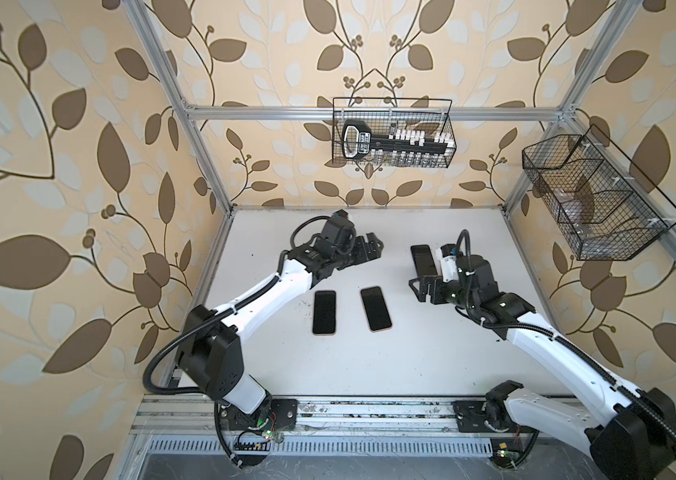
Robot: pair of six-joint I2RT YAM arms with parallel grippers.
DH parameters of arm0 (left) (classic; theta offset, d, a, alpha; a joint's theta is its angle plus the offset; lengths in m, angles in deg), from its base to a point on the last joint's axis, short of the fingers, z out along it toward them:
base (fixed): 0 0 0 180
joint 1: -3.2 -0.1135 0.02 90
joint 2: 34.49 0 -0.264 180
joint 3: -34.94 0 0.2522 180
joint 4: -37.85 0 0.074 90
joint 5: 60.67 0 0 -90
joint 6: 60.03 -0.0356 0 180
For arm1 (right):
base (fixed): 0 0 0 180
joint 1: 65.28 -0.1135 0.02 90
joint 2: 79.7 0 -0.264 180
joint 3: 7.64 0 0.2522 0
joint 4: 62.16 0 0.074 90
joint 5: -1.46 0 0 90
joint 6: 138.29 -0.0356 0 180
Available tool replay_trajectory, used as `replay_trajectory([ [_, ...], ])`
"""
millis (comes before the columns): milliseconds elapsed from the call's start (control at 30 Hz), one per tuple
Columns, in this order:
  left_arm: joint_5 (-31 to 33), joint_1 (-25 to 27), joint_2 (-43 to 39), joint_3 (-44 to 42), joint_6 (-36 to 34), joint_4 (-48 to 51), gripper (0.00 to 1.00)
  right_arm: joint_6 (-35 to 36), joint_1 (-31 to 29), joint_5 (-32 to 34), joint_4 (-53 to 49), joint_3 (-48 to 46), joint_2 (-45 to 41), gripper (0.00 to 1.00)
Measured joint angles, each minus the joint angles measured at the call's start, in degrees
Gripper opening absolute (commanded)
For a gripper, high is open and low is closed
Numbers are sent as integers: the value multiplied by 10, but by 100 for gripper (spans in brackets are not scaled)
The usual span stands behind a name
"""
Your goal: Take the phone out of the phone case
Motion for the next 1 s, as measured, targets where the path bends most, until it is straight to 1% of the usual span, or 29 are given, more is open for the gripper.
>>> replay_trajectory([
  [100, 19, -42, -63, -35, -12, 44, 99, -16, -56, 39, 7, 12, 49, 100],
  [200, 23, -86, -104, -45, -32, 83, 99, -31, -104, 71, 17, 28, 106, 100],
  [333, 19, -143, -130, -57, -67, 107, 99, -50, -149, 93, 29, 60, 188, 100],
  [433, 19, -172, -134, -82, -89, 111, 99, -62, -173, 106, 36, 80, 241, 100],
  [533, 14, -178, -134, -107, -94, 114, 99, -71, -191, 115, 37, 95, 285, 100],
  [700, -4, -179, -134, -114, -95, 107, 99, -84, -208, 133, 26, 116, 333, 100],
  [1000, -41, -197, -134, -137, -89, 76, 99, -96, -216, 154, 7, 132, 370, 100],
])
